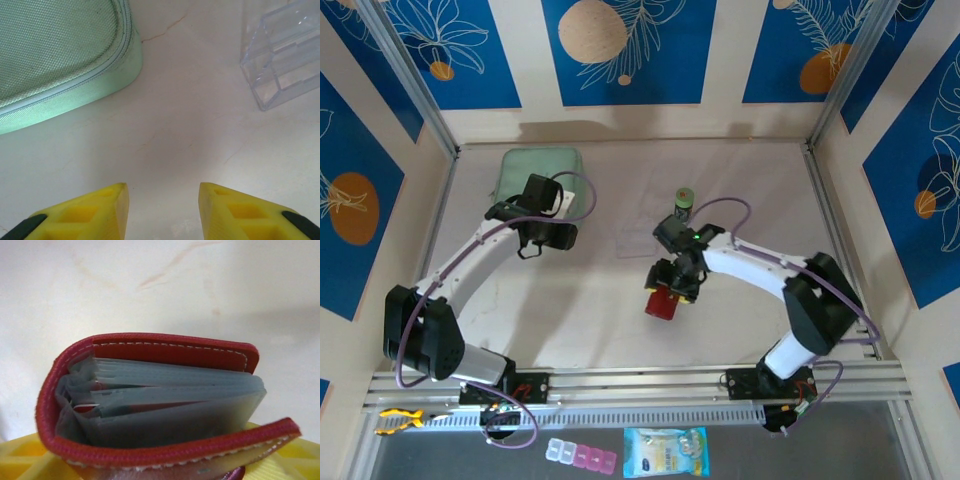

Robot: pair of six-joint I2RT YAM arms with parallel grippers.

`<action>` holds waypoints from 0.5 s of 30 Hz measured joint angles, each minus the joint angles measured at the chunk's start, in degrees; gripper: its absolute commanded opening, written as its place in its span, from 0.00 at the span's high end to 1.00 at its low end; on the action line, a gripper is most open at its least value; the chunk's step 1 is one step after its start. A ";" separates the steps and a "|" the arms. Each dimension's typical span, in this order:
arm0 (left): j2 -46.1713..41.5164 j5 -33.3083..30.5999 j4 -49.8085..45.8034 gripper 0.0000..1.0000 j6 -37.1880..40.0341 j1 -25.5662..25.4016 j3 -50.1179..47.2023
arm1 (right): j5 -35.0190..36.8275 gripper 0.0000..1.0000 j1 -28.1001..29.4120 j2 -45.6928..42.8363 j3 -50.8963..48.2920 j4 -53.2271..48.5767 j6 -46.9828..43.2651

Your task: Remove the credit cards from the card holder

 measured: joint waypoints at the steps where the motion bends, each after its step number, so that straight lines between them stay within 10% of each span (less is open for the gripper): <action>1: -0.33 0.44 0.00 0.58 -0.68 0.02 0.00 | -0.07 0.33 0.81 2.27 2.14 -0.87 -1.75; 15: -11.26 12.52 6.47 0.55 -19.34 0.04 -15.58 | 2.40 0.32 6.34 20.13 19.78 -9.42 -11.82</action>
